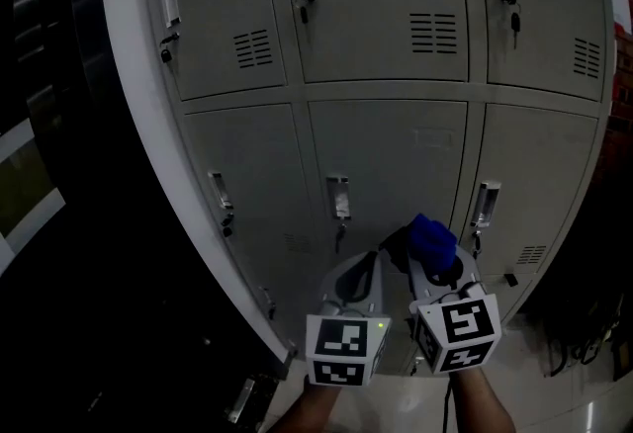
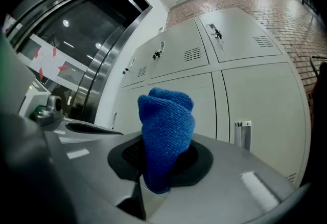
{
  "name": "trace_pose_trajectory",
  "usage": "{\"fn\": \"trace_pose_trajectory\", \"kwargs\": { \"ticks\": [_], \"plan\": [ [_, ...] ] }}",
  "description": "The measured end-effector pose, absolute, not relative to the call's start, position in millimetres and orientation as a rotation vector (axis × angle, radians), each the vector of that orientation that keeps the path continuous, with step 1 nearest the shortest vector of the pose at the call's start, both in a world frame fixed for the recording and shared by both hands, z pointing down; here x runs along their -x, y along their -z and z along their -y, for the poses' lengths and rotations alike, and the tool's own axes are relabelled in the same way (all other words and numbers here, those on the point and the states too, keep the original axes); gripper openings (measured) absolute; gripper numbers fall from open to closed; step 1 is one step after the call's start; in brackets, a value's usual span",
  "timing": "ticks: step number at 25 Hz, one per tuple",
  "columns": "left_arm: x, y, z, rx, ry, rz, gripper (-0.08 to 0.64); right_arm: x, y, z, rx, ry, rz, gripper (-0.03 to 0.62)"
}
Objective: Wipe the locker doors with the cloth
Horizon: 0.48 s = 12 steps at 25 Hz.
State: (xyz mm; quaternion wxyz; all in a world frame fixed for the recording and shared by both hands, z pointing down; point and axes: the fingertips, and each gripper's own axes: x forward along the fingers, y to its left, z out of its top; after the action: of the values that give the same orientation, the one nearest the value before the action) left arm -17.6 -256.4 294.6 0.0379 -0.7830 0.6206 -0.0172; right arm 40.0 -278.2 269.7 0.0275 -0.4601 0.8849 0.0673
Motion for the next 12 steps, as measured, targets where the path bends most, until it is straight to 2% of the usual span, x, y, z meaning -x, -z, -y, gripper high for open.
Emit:
{"fn": "trace_pose_trajectory", "kwargs": {
  "ticks": [12],
  "plan": [
    [58, -317, 196, 2.489, 0.076, -1.814, 0.001, 3, -304, 212, 1.576, -0.144, -2.65, 0.08]
  ]
}}
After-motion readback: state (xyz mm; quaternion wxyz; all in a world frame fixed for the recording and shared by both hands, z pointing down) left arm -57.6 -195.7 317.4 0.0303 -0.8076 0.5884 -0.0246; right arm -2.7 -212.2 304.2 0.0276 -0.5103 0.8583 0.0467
